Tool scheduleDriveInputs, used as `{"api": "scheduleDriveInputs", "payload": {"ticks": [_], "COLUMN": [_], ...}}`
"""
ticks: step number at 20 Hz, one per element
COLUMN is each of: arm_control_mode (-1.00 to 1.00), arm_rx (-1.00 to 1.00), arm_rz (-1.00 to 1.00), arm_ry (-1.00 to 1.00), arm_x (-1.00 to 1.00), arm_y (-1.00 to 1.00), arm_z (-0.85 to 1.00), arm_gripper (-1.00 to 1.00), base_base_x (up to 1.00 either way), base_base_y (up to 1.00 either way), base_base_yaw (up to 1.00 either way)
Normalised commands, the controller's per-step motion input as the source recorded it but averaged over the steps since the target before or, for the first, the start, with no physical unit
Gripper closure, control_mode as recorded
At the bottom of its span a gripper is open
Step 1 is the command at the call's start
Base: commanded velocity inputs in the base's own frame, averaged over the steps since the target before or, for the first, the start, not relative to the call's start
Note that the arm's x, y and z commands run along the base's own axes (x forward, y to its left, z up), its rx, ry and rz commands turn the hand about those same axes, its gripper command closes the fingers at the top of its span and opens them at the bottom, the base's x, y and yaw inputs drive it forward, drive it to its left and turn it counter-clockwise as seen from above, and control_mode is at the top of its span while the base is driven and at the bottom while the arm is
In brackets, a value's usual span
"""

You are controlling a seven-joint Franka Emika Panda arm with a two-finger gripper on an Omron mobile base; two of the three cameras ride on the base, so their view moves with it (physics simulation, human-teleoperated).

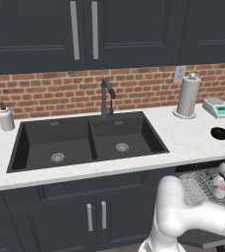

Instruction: Pick up the cup and bowl from the counter, place them in the dishwasher, and close the dishwasher door.

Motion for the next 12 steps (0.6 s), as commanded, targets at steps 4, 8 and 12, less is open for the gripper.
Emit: {"api": "scheduleDriveInputs", "payload": {"ticks": [4,8,12], "arm_control_mode": [-1.00,-1.00,-1.00], "arm_rx": [0.00,0.00,0.00], "arm_rz": [0.00,0.00,0.00], "arm_ry": [-0.21,-0.18,-0.09], "arm_x": [-0.23,-0.44,-0.55], "arm_y": [0.00,0.03,0.13], "arm_z": [0.61,0.78,0.98], "arm_gripper": [-1.00,-1.00,-1.00], "base_base_x": [0.00,0.00,0.00], "base_base_y": [0.00,0.00,0.00], "base_base_yaw": [0.00,0.00,0.00]}}
